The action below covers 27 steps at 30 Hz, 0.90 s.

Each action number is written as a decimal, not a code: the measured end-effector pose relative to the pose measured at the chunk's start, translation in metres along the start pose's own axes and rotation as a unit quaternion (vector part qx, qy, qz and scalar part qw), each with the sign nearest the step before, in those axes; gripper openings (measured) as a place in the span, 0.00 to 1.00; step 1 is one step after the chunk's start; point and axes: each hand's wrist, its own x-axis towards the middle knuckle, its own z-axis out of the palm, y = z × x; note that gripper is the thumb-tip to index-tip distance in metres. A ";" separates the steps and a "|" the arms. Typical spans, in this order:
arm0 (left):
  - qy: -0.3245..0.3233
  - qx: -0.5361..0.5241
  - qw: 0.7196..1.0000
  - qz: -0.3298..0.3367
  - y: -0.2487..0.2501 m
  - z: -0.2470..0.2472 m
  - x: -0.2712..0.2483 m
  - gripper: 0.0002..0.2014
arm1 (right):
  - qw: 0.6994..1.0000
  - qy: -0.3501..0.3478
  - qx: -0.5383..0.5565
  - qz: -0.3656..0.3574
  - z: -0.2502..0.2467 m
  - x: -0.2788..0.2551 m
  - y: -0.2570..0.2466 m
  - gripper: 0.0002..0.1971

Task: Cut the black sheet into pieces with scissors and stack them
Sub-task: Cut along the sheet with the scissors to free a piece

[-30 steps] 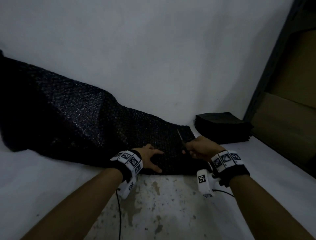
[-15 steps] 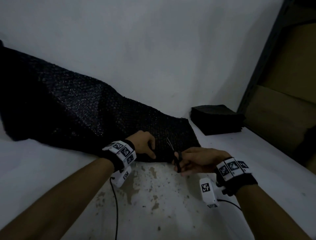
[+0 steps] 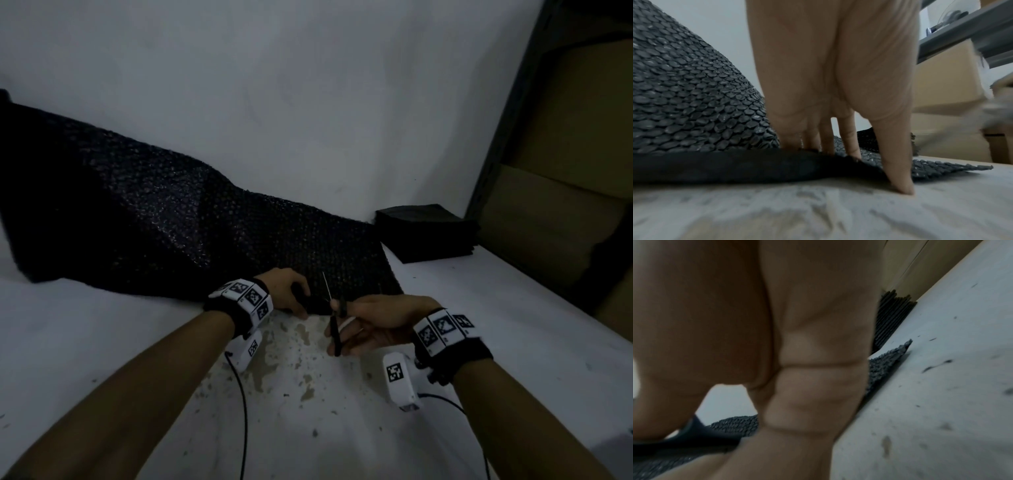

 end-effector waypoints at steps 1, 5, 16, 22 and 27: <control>0.001 -0.003 1.000 0.000 -0.001 0.001 0.000 0.23 | 1.000 -0.007 -0.002 0.007 0.001 -0.001 0.003 0.39; 0.015 -0.018 1.000 -0.005 -0.006 0.005 -0.001 0.22 | 0.999 -0.039 -0.003 0.026 0.004 -0.007 0.011 0.40; 0.071 -0.078 0.994 0.024 -0.006 0.007 0.003 0.11 | 0.999 -0.049 -0.017 -0.009 0.018 0.005 0.012 0.35; 0.068 -0.088 0.993 0.032 -0.008 0.005 0.006 0.09 | 0.999 0.001 -0.027 -0.019 0.019 0.022 0.012 0.30; 0.062 -0.074 0.995 0.033 -0.015 0.006 0.008 0.12 | 0.999 0.011 -0.015 -0.032 0.016 0.037 0.011 0.33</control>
